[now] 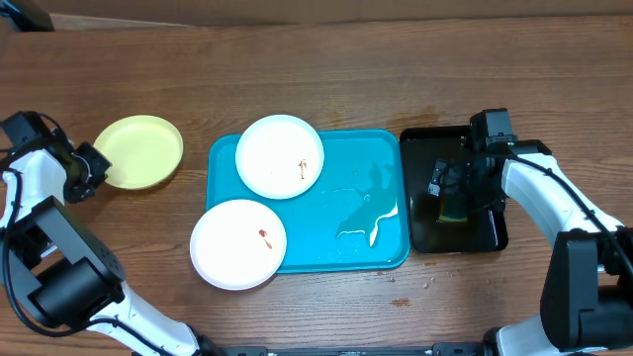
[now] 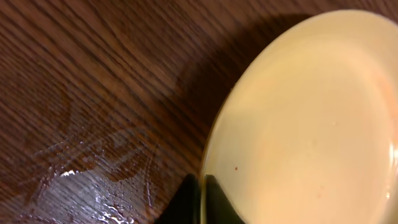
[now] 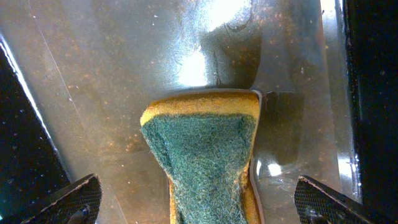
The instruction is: Clean dirty plates on tray and stack at the side
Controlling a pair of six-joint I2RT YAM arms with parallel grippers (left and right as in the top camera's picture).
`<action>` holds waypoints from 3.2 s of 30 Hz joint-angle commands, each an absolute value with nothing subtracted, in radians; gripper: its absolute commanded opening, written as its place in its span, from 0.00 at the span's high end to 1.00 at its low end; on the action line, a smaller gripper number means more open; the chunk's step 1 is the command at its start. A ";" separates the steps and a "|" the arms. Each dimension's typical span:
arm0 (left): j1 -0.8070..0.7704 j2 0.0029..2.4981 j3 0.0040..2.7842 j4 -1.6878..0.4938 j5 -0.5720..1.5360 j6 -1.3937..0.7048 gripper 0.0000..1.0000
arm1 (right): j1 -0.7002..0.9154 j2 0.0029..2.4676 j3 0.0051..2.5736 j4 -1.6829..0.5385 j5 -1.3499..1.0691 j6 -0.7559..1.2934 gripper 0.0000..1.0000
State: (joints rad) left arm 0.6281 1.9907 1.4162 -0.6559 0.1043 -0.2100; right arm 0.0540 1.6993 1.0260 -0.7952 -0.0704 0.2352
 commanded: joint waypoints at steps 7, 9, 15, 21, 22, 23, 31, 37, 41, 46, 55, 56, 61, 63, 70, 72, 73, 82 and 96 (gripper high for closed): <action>0.609 1.950 1.601 -0.830 0.390 -0.157 0.11 | 0.057 1.696 1.029 -0.790 -0.061 0.236 0.00; 0.581 1.932 1.654 -0.897 0.448 -0.155 0.15 | 0.057 1.696 1.029 -0.790 -0.061 0.236 0.00; 0.398 1.876 1.694 -1.044 0.455 -0.064 0.20 | 0.057 1.696 1.029 -0.789 -0.061 0.236 0.00; 0.151 1.892 1.633 -1.065 0.213 -0.048 0.24 | 0.057 1.696 1.029 -0.790 -0.061 0.236 0.00; 0.107 1.897 1.621 -1.060 0.158 -0.048 0.24 | 0.057 1.696 1.029 -0.790 -0.061 0.236 0.00; 0.072 1.903 1.612 -1.052 0.115 -0.048 0.24 | 0.057 1.696 1.029 -0.790 -0.061 0.236 0.00; -0.080 1.960 1.559 -0.964 -0.056 -0.052 0.20 | 0.057 1.696 1.029 -0.789 -0.061 0.236 0.00; -0.077 2.032 1.559 -0.945 -0.040 -0.050 0.25 | 0.057 1.696 1.029 -0.790 -0.061 0.236 0.00; -0.082 2.074 1.559 -0.945 0.105 0.001 0.29 | 0.057 1.696 1.029 -0.789 -0.061 0.236 0.00; -0.086 2.088 1.559 -0.964 0.136 0.000 0.37 | 0.057 1.696 1.029 -0.790 -0.061 0.236 0.00; -0.088 2.088 1.559 -1.023 0.255 -0.004 0.45 | 0.057 1.696 1.029 -0.790 -0.061 0.236 0.00; -0.088 2.088 1.559 -1.031 0.270 -0.004 0.44 | 0.057 1.696 1.029 -0.789 -0.061 0.236 0.00; -0.088 2.087 1.559 -1.066 0.287 -0.003 0.36 | 0.057 1.696 1.029 -0.790 -0.061 0.236 0.00; -0.088 2.088 1.559 -1.052 0.276 -0.003 0.34 | 0.057 1.696 1.029 -0.765 -0.062 0.237 0.00; -0.100 2.088 1.557 -1.010 0.222 -0.059 0.36 | 0.058 1.696 1.029 -0.772 -0.113 0.236 0.12; -0.115 2.088 1.553 -1.007 0.221 -0.061 0.39 | 0.062 1.696 1.028 -0.798 -0.112 0.236 0.19; -0.124 2.088 1.550 -0.999 0.221 -0.061 0.40 | 0.067 1.696 1.026 -0.811 -0.104 0.237 0.19; -0.175 2.088 1.539 -0.966 0.173 -0.094 0.39 | 0.112 1.697 0.894 -0.735 -0.010 0.236 0.33; -0.175 2.088 1.539 -0.989 0.173 -0.094 0.34 | 0.112 1.696 0.897 -0.810 -0.029 0.233 0.88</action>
